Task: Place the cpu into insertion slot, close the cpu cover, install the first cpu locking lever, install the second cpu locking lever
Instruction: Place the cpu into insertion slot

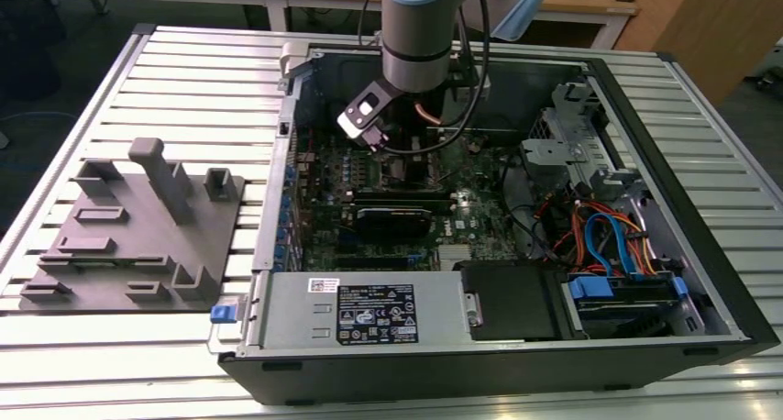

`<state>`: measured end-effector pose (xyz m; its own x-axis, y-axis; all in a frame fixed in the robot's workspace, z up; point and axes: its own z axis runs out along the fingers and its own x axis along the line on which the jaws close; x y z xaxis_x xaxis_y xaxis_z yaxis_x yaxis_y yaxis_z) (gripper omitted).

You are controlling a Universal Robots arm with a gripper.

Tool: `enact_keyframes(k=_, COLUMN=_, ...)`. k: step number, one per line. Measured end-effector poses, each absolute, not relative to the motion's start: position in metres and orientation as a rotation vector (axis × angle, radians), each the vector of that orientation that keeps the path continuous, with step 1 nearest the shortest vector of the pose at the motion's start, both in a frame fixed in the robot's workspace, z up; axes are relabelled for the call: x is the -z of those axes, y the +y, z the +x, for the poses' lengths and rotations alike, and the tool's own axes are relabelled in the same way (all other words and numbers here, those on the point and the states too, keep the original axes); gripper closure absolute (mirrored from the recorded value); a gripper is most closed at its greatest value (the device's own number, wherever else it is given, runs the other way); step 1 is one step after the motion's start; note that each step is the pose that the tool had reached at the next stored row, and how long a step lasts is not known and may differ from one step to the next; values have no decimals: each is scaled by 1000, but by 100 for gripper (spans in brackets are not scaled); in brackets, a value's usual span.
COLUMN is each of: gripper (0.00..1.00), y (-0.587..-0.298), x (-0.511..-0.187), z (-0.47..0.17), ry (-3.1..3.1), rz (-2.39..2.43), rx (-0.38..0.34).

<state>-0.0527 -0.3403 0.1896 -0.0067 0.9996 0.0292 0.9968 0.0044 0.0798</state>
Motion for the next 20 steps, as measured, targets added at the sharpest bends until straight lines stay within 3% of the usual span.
enact_keyframes(k=13, gripper=38, y=-340, x=-190, z=-53, ry=2203, rz=2191, rx=-122)
enact_keyframes(k=15, gripper=45, y=-340, x=-191, z=-52, ry=2203, rz=2191, rx=-120)
enact_keyframes(k=20, gripper=46, y=-340, x=-190, z=-52, ry=2203, rz=2191, rx=-122)
